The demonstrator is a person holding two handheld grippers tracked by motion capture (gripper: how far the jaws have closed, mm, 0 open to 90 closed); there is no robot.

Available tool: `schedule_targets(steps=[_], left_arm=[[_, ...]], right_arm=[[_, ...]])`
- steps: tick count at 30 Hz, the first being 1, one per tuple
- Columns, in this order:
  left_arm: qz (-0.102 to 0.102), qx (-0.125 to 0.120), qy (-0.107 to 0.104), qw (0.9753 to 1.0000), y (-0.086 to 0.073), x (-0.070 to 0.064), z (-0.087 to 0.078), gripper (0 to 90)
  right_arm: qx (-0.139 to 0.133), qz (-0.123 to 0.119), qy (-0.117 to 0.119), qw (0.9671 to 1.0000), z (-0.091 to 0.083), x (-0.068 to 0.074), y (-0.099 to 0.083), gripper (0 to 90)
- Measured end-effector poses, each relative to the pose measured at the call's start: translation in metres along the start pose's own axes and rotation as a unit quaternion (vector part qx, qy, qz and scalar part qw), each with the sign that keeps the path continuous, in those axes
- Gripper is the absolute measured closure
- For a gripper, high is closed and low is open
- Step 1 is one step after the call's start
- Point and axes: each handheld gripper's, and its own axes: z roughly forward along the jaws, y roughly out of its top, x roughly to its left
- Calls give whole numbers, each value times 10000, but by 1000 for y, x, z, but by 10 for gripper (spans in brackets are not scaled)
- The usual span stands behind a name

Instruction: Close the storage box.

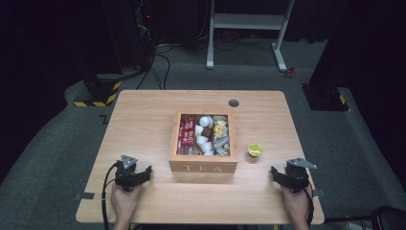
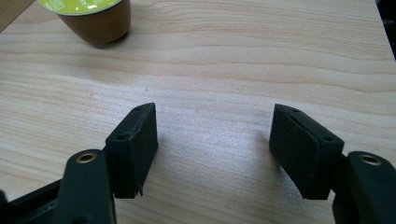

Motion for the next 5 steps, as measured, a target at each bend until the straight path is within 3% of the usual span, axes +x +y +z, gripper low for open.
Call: schedule_targets(steps=[5], left_arm=[[4,2,0,10000,0,0,0,270]], right_arm=[[-4,-10,-1,10000,0,0,0,324]])
